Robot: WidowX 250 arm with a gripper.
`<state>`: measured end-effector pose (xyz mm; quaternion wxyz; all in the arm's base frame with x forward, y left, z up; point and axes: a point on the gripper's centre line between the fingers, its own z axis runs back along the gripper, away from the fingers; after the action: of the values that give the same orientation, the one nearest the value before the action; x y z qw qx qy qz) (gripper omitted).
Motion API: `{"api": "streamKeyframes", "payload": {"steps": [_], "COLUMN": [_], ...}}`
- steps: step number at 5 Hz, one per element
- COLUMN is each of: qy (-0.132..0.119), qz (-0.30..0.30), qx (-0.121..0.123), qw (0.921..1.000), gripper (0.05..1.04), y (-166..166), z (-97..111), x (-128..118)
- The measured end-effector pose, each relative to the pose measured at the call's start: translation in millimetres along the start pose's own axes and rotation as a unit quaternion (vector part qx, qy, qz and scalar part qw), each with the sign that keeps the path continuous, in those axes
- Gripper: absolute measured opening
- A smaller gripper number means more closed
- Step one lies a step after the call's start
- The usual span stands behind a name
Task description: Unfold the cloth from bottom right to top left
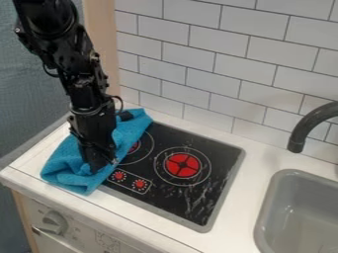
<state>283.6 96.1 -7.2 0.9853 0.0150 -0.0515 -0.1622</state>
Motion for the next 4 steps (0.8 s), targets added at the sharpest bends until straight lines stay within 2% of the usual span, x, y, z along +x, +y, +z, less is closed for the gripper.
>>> {"api": "streamKeyframes", "payload": {"steps": [1, 2, 3, 4], "qy": [-0.005, -0.036, -0.050, -0.056], "qz": [0.011, 0.043, 0.091, 0.150], "qx": [-0.017, -0.011, -0.013, -0.006], "qw": [0.9998, 0.9984, 0.9945, 0.9871], "gripper": [0.050, 0.050, 0.050, 0.050], "y": [4.0, 26.4, 48.4, 72.9], "z": [4.8, 29.6, 39.0, 44.5], "x": [-0.6, -3.0, -17.0, -37.4]}}
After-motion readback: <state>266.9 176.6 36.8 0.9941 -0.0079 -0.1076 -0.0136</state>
